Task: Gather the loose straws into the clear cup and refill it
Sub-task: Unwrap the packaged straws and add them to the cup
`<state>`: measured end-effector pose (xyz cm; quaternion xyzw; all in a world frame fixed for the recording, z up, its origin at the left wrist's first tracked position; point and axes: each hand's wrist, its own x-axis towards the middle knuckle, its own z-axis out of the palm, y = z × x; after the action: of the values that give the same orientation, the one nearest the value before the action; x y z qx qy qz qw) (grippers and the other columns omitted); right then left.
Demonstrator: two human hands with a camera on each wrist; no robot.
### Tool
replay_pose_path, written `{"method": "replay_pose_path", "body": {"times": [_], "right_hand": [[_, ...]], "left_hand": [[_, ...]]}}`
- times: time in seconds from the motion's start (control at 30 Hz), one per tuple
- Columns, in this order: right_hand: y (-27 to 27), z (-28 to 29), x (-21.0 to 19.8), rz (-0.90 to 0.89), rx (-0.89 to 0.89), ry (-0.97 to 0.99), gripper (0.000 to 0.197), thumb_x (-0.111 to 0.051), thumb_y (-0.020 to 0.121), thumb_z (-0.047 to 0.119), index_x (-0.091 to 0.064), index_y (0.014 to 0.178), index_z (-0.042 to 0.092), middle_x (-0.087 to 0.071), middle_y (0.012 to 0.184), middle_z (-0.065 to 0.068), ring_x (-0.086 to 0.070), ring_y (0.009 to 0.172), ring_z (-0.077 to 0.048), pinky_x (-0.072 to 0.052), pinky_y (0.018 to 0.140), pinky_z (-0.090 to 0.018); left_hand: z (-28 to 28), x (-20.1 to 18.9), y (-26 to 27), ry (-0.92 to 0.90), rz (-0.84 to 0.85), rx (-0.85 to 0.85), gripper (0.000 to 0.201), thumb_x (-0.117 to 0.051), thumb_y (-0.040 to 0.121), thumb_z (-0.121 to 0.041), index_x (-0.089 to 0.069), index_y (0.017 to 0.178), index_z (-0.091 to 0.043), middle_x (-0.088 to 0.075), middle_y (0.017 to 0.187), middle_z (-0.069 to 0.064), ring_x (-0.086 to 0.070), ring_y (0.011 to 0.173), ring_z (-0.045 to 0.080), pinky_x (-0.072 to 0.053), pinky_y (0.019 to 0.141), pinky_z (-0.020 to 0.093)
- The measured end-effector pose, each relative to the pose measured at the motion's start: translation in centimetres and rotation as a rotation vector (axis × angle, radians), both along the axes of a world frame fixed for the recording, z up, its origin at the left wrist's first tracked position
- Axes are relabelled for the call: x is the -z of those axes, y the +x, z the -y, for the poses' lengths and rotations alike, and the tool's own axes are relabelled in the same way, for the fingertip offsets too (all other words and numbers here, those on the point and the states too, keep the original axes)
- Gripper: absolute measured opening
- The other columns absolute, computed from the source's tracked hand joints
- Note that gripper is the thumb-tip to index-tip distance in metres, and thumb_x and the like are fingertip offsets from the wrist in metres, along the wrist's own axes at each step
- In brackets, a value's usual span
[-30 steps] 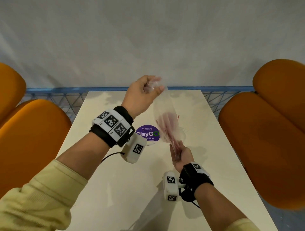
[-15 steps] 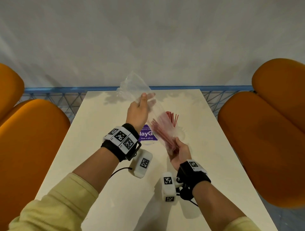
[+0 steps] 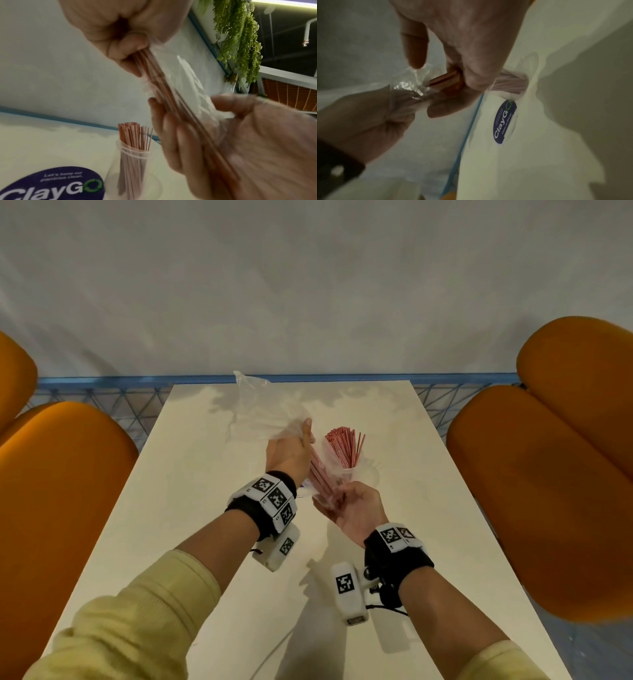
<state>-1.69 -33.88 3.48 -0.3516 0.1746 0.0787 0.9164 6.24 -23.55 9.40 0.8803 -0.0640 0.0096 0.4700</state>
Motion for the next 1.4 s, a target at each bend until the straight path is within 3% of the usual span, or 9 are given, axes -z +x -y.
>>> {"method": "replay_pose_path", "body": {"times": [0.1,0.2,0.4,0.57,0.73,0.87,1.0,1.2,1.4], "right_hand": [[0.3,0.1,0.1,0.088,-0.211,-0.426,0.033,-0.054,0.064,-0.005,-0.055,0.093,0.012,-0.06,0.079,-0.005,-0.062,0.061,-0.014,-0.054,0.064,-0.025],[0.6,-0.5,0.1,0.14,-0.247,-0.904,0.029,-0.062,0.08,-0.004,-0.051,0.095,0.019,-0.057,0.075,-0.001,-0.056,0.06,-0.011,-0.048,0.058,-0.021],[0.7,-1.5,0.5,0.179,-0.153,-1.108,0.022,-0.058,0.089,0.016,-0.048,0.079,0.033,-0.055,0.063,0.005,-0.048,0.042,0.004,-0.035,0.054,-0.019],[0.0,-1.4,-0.1,0.226,-0.059,-1.166,0.013,-0.058,0.09,0.021,-0.061,0.101,0.016,-0.061,0.084,-0.004,-0.053,0.074,-0.017,-0.044,0.07,-0.026],[-0.4,-0.1,1.5,0.232,-0.099,-1.253,0.01,-0.058,0.089,0.03,-0.06,0.087,0.02,-0.058,0.074,-0.016,-0.05,0.065,-0.022,-0.042,0.065,-0.032],[-1.1,1.9,3.1,0.106,-0.044,-1.221,0.005,-0.056,0.091,0.027,-0.057,0.09,0.023,-0.048,0.062,0.01,-0.042,0.051,-0.004,-0.036,0.053,-0.015],[-1.7,3.2,4.5,-0.044,0.113,-1.069,0.028,-0.053,0.092,0.023,-0.043,0.066,0.024,-0.038,0.058,0.005,-0.033,0.051,-0.011,-0.03,0.051,-0.024],[-1.6,2.3,4.5,-0.058,0.108,-1.049,0.03,-0.054,0.091,0.026,-0.04,0.065,0.02,-0.035,0.057,0.004,-0.03,0.049,-0.011,-0.028,0.05,-0.026],[-1.9,1.8,4.9,-0.078,0.059,-1.096,0.03,-0.055,0.09,0.03,-0.04,0.067,0.019,-0.036,0.059,0.002,-0.031,0.051,-0.013,-0.031,0.053,-0.028]], "left_hand": [[-0.1,-0.2,0.0,0.024,0.005,-0.005,0.04,-0.025,0.098,-0.045,-0.047,0.082,-0.016,-0.047,0.065,-0.007,-0.055,0.073,0.02,-0.05,0.074,0.031],[0.1,-0.2,-0.4,0.022,-0.027,0.005,0.041,-0.025,0.098,-0.045,-0.047,0.082,-0.015,-0.049,0.067,-0.003,-0.054,0.071,0.02,-0.048,0.07,0.03],[0.1,0.0,-0.5,-0.044,-0.105,-0.017,0.041,-0.028,0.098,-0.044,-0.05,0.082,-0.014,-0.047,0.065,-0.005,-0.05,0.065,0.015,-0.042,0.062,0.026],[-0.9,0.4,0.1,-0.054,-0.002,0.07,0.044,-0.025,0.101,-0.039,-0.059,0.081,-0.019,-0.053,0.063,-0.008,-0.052,0.06,0.009,-0.038,0.054,0.016],[-2.9,0.3,1.9,-0.217,0.063,-0.113,0.043,-0.026,0.1,-0.04,-0.062,0.082,-0.023,-0.054,0.071,-0.012,-0.053,0.067,0.013,-0.046,0.068,0.03],[-5.5,-0.1,3.1,-0.227,0.115,-0.287,0.038,-0.031,0.101,-0.033,-0.064,0.096,-0.014,-0.054,0.069,-0.004,-0.056,0.075,0.02,-0.047,0.078,0.032],[-6.5,2.8,1.8,-0.092,-0.174,-0.157,0.038,-0.054,0.092,-0.035,-0.052,0.12,-0.01,-0.064,0.082,0.003,-0.063,0.088,0.026,-0.046,0.079,0.03],[-4.2,10.6,-5.5,0.018,-0.504,0.094,0.084,-0.076,0.076,-0.027,-0.019,0.137,-0.014,-0.059,0.08,0.002,-0.056,0.059,0.015,-0.046,0.05,0.024],[-3.7,14.0,-8.7,0.308,-0.511,0.149,0.13,-0.089,0.052,-0.036,0.002,0.145,-0.031,-0.039,0.143,0.011,-0.044,0.127,0.031,-0.04,0.106,0.046]]}}
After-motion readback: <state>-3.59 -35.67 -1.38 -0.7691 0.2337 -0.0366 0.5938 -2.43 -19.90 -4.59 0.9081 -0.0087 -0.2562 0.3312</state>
